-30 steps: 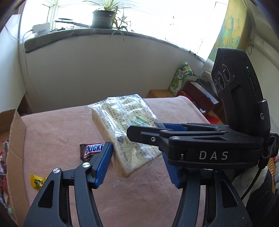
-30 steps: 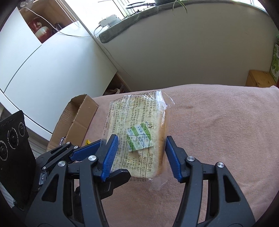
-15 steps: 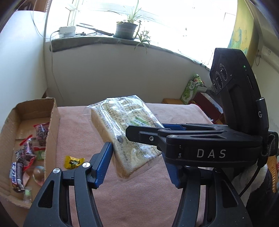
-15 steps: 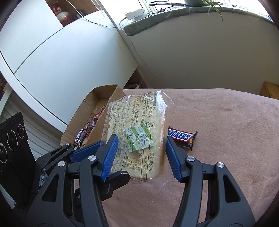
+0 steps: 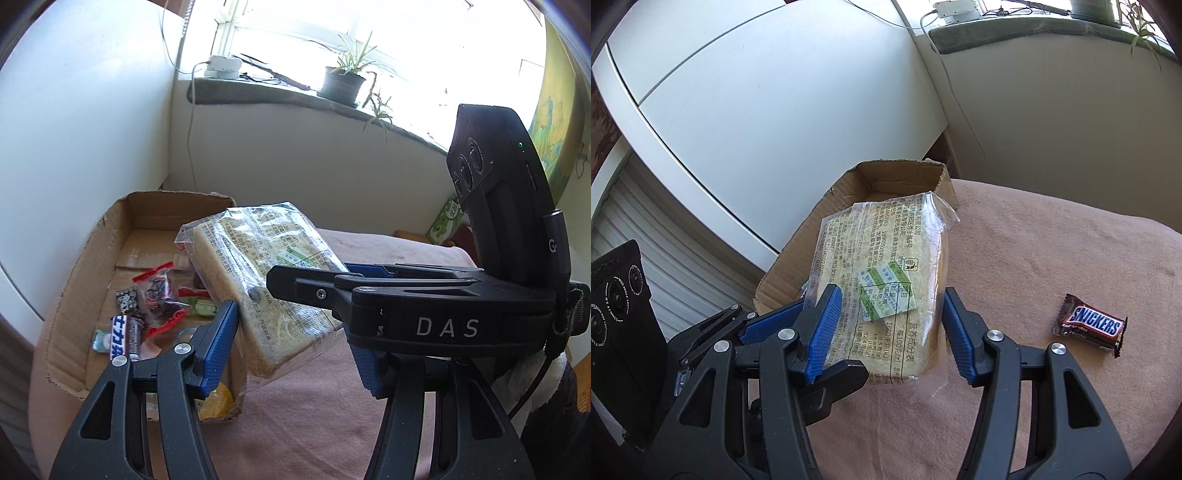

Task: Organize snacks
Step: 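Carry the bread loaf with both tools into the box and open them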

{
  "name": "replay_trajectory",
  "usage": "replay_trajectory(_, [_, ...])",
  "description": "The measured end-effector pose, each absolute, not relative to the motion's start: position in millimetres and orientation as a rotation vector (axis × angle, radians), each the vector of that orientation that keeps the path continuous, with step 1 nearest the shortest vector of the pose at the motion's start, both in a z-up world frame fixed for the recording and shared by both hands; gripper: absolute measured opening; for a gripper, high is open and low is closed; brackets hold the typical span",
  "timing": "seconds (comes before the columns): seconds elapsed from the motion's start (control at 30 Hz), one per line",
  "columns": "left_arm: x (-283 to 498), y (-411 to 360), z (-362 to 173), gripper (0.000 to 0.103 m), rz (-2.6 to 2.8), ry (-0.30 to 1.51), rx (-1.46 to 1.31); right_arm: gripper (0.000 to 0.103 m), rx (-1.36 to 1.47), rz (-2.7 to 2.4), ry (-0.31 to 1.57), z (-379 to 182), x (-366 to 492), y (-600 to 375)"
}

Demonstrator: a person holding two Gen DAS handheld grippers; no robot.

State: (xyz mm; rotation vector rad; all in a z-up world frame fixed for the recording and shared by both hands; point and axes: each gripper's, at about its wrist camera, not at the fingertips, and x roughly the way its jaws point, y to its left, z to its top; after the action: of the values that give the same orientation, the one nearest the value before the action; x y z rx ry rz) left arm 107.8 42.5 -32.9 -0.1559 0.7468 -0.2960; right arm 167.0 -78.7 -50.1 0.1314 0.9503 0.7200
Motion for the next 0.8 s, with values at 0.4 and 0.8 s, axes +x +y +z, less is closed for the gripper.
replay_trajectory(0.4, [129.2, 89.9, -37.6, 0.057, -0.215, 0.758, -0.179, 0.058, 0.102, 0.783, 0.965, -56.1, 190.3, -21.1])
replay_trajectory(0.8, [158.3, 112.7, -50.5, 0.057, -0.164, 0.792, -0.195, 0.058, 0.088, 0.794, 0.999, -68.2, 224.4, 11.7])
